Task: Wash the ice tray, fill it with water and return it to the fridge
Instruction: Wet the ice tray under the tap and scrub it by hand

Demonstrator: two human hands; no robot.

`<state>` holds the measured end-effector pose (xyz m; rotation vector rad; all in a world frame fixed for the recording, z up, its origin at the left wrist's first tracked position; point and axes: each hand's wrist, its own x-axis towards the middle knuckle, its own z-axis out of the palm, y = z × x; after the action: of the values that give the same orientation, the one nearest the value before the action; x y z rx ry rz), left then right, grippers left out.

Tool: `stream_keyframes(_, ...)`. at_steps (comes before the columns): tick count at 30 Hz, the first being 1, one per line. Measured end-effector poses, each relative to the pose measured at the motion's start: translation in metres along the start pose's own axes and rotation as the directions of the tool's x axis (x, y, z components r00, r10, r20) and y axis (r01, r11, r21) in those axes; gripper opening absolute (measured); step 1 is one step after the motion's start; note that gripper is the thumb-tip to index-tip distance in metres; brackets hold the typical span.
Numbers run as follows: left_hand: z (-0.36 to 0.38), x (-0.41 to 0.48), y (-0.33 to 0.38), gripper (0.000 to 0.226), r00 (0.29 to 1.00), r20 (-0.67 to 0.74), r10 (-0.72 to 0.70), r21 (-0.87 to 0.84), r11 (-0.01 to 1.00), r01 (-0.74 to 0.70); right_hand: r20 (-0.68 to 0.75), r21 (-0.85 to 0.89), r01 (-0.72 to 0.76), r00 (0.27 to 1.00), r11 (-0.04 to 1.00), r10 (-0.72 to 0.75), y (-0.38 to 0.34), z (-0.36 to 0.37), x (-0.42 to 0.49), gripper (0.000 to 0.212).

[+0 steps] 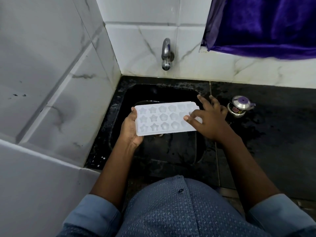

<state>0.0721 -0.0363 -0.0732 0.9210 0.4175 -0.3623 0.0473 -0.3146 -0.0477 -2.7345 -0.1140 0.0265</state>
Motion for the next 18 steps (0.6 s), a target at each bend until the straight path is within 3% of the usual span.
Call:
stream_keyframes(3, -0.002, 0.000, -0.001, 0.064, 1.000, 0.002, 0.004, -0.002, 1.000, -0.004, -0.008, 0.008, -0.006, 1.000, 1.000, 0.006, 0.001, 0.000, -0.001, 0.049)
stream_keyframes(9, -0.011, 0.007, 0.006, 0.062, 0.999, -0.031, 0.040, -0.015, 0.999, -0.040, 0.022, 0.011, 0.032, 0.999, 0.999, -0.032, 0.004, -0.004, -0.009, 0.069)
stream_keyframes(14, -0.014, 0.009, 0.007, 0.061, 0.998, -0.043, 0.038, -0.032, 0.999, -0.039, 0.062, 0.009, 0.067, 0.996, 0.998, -0.067, 0.005, -0.002, -0.016, 0.046)
stream_keyframes(18, -0.014, 0.011, 0.006, 0.061, 0.998, -0.050, 0.037, -0.025, 0.999, -0.039, 0.045, -0.004, 0.078, 0.996, 0.997, -0.078, 0.005, 0.004, -0.015, 0.044)
